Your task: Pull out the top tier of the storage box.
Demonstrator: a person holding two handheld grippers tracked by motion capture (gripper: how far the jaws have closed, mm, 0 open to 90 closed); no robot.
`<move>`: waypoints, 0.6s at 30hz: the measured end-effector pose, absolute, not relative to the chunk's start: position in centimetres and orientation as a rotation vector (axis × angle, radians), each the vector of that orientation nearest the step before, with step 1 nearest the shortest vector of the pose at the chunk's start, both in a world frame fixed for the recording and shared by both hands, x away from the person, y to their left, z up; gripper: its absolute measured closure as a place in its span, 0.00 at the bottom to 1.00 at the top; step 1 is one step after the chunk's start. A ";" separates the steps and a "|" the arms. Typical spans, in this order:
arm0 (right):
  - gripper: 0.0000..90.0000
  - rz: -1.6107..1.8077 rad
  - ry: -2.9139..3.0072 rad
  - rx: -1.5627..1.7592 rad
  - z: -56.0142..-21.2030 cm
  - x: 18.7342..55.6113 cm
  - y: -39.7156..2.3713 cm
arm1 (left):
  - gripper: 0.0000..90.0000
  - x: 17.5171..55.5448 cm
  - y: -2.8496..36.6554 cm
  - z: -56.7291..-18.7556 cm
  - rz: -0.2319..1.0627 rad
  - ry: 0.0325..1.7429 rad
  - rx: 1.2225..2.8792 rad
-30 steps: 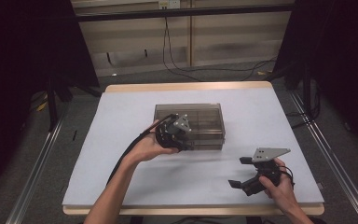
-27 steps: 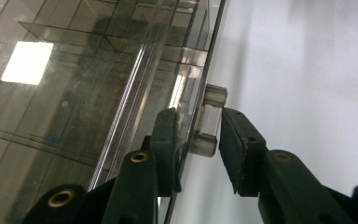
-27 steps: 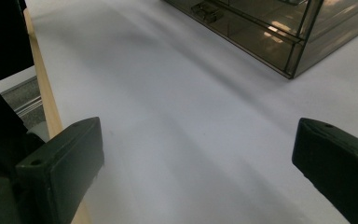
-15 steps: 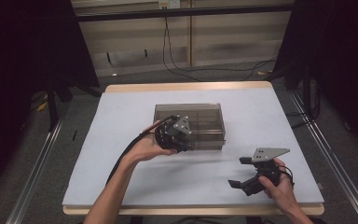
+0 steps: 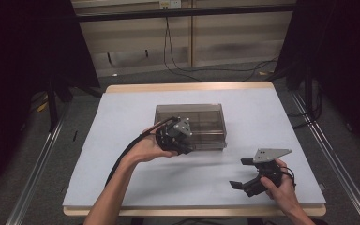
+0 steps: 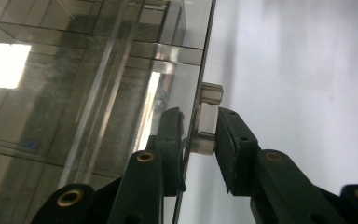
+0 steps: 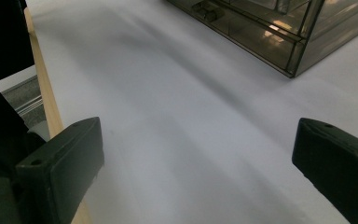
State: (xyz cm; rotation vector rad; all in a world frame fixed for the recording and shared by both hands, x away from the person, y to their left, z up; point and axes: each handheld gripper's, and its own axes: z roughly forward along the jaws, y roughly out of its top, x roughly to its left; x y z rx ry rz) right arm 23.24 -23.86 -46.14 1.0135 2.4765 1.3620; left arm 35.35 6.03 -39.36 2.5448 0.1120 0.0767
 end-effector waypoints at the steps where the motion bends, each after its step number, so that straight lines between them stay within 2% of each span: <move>1: 0.02 1.363 2.476 1.014 -46.1 23.2 -23.9 | 0.80 35.3 6.0 -39.3 0.077 0.108 2.547; 18: 0.02 1.363 2.476 1.013 -46.1 23.2 -23.9 | 0.81 34.7 5.9 -39.2 0.046 0.108 2.570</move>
